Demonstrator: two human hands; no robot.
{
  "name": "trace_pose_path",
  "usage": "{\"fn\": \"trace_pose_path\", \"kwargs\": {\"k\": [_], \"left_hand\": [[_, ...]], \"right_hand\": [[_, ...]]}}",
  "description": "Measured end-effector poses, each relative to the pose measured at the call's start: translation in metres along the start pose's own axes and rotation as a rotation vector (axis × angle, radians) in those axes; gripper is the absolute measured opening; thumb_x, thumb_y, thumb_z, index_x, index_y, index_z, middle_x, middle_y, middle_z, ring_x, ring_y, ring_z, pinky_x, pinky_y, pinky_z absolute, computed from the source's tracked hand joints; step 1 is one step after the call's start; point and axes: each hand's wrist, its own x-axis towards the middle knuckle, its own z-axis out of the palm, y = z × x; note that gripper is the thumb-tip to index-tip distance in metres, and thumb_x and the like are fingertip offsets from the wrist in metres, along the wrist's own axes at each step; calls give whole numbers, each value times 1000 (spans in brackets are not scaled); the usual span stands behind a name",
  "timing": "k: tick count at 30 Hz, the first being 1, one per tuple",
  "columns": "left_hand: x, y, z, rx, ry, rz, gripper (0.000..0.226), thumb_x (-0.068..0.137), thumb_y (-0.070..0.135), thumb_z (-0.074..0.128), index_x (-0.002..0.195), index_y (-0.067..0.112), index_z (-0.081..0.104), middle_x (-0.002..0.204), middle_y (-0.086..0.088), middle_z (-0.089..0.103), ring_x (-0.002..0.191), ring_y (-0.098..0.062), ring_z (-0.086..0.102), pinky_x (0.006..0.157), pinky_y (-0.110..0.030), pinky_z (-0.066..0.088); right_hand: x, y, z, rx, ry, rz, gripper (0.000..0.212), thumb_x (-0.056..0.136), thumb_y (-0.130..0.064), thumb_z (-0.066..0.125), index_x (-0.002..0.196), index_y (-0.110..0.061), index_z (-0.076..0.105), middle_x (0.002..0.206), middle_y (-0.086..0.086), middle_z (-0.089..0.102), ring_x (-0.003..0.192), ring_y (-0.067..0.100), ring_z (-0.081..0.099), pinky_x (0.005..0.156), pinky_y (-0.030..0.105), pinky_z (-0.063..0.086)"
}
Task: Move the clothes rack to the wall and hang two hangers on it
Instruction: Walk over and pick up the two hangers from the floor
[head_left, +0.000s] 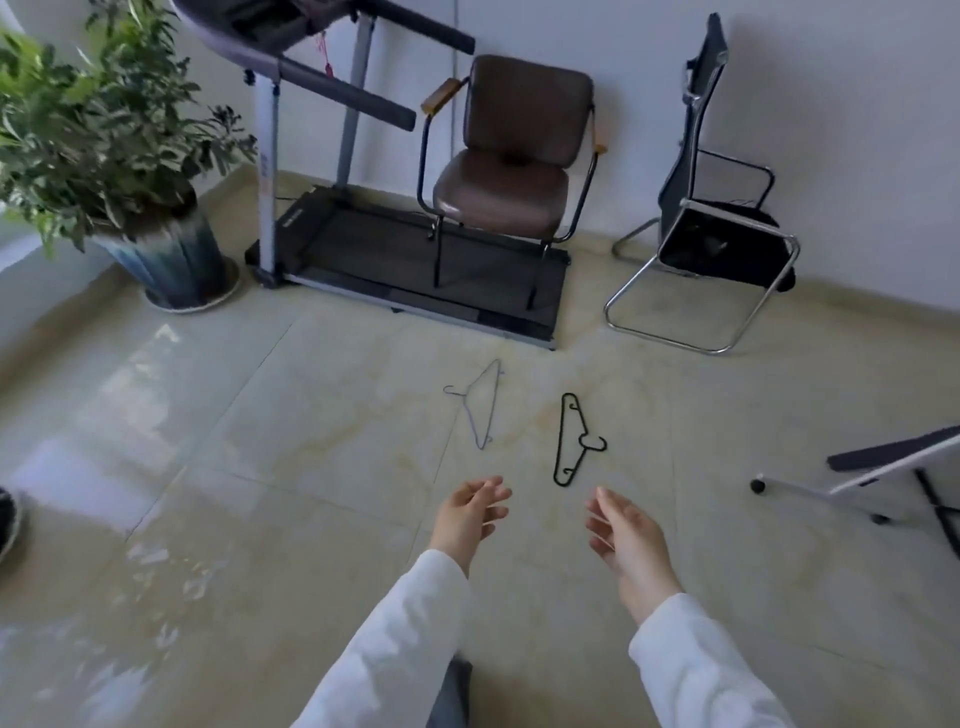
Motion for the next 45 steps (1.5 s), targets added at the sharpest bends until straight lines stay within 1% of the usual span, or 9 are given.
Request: {"fn": "trace_pose_path", "kwargs": {"k": [5,14,19,27,32,35,38,42,45], "left_hand": [[74,44,12,50,-32,-36,11,90,16,47,95,16,57,81,7,64,66,-8,54,62,-19,38],[218,83,70,119,-75,-127,15,90,17,46,82,24,57,81,8,64,68,-8,55,63,-20,39],[323,99,116,116,-10,-191,14,90,16,46,91,19,60,83,7,66,71,-10,57,67,-21,42],[468,111,154,24,125,-253,19,93,16,40,102,14,57,86,4,64,72,-11,56,65,-21,39],[538,80,141,34,189,-293,19,94,14,39,103,11,55,85,1,63,71,-12,54,66,-22,39],[585,39,127,63,220,-312,18,94,16,41,101,11,57,84,1,63,72,-13,55,67,-23,40],[648,-18,107,98,247,-329,17,93,18,43,102,11,56,85,1,64,73,-13,55,67,-23,40],[732,-99,76,135,291,-345,17,92,18,44,103,11,55,94,-4,63,79,-17,57,67,-24,39],[792,-151,55,167,309,-342,16,92,17,44,102,11,55,103,-8,61,91,-23,54,81,-30,37]], "right_hand": [[64,-34,27,41,54,10,6,84,-21,59,78,-19,61,77,-1,62,66,12,56,58,23,43],[207,-82,48,91,100,49,10,85,-25,58,76,-21,60,76,-2,60,68,11,54,60,22,42],[317,-111,50,79,113,132,17,86,-22,55,70,-18,59,69,-1,57,62,11,51,58,21,41],[479,-145,42,-25,108,179,10,85,-25,58,77,-19,61,76,0,60,66,11,55,60,22,43],[548,-97,37,-48,135,264,15,84,-28,59,85,-14,63,75,1,60,65,12,54,58,23,43],[592,-40,27,-23,192,324,28,84,-28,58,89,-1,60,70,1,55,62,14,48,59,26,38],[647,27,20,-24,253,354,19,83,-30,60,91,-13,62,76,1,59,66,15,52,58,26,42],[726,122,4,-50,295,380,32,83,-28,60,95,2,59,67,3,51,59,18,44,55,27,35],[777,188,-7,-74,344,405,34,81,-32,62,104,-6,59,75,6,58,65,17,50,58,26,40]]}}
